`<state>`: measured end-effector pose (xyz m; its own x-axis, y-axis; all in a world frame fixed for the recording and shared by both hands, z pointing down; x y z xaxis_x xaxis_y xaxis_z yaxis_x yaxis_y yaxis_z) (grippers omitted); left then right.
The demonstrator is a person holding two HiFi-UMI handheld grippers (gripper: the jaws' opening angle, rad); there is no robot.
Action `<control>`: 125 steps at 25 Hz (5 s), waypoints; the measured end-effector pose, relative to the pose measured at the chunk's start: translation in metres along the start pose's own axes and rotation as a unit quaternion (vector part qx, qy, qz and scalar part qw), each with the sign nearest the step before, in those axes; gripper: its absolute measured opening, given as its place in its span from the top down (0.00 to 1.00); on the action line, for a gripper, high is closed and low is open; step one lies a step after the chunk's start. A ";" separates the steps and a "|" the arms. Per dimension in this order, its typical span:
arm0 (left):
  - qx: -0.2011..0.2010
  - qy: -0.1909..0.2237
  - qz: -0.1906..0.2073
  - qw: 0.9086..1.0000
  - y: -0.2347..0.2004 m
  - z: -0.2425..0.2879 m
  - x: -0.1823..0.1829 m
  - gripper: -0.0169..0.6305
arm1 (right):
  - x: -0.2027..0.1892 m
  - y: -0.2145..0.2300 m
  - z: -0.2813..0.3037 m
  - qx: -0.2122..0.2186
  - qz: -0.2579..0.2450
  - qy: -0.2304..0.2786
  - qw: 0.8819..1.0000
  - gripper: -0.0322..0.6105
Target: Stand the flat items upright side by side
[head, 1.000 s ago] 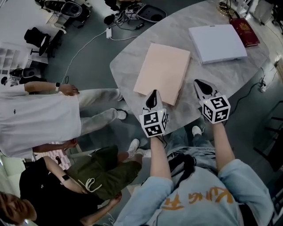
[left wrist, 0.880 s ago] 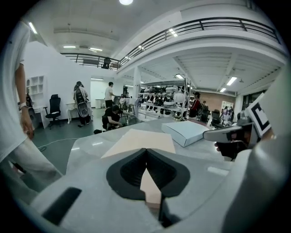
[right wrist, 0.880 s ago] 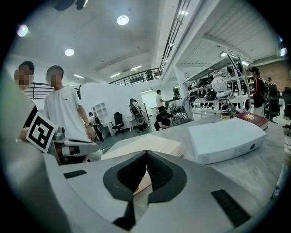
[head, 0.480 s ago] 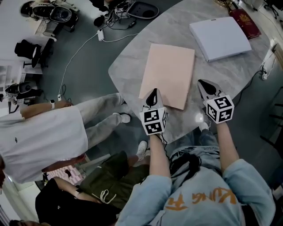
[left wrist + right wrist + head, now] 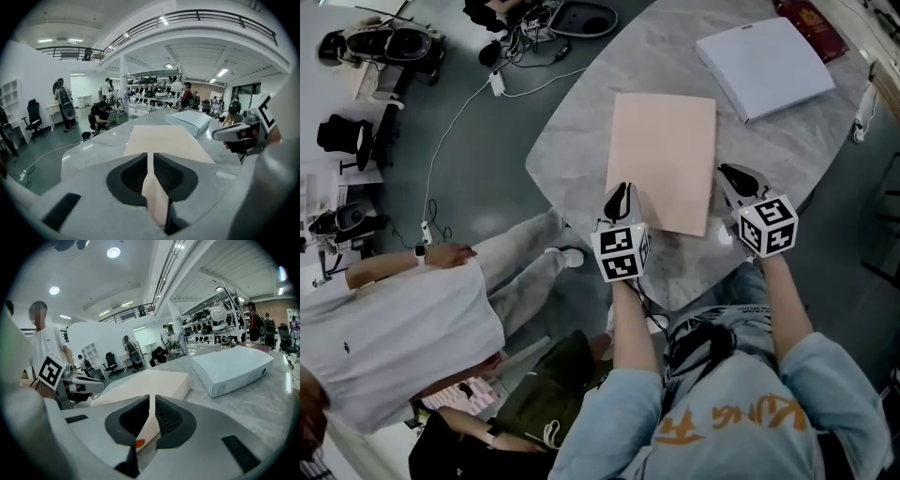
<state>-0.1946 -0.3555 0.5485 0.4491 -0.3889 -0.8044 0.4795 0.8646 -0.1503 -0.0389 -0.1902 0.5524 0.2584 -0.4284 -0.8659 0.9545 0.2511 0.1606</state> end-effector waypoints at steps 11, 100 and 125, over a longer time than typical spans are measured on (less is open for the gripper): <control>-0.063 -0.031 -0.016 0.997 -0.018 0.032 0.017 0.70 | -0.008 0.007 0.022 0.003 0.054 -0.042 0.998 0.66; 0.049 0.078 -0.060 0.994 0.084 -0.067 -0.006 0.42 | 0.060 0.007 -0.050 0.118 -0.251 0.008 0.961 0.41; 0.131 0.135 -0.092 0.978 0.139 -0.120 -0.048 0.49 | 0.032 0.007 -0.105 0.155 -0.286 0.036 0.945 0.44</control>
<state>-0.2393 -0.1783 0.4972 0.1390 -0.4016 -0.9052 0.7259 0.6631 -0.1827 -0.0398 -0.1114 0.4760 -0.3122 -0.3549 -0.8812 0.9359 -0.2742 -0.2212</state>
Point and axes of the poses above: the fingertips, and each gripper's own axes: z forward along the fingers, y to its right, x out of its top, the point moved 4 cm from there along -z, backward along the fingers, and after that the axes turned 8 degrees about -z, right-handed, at the moved point
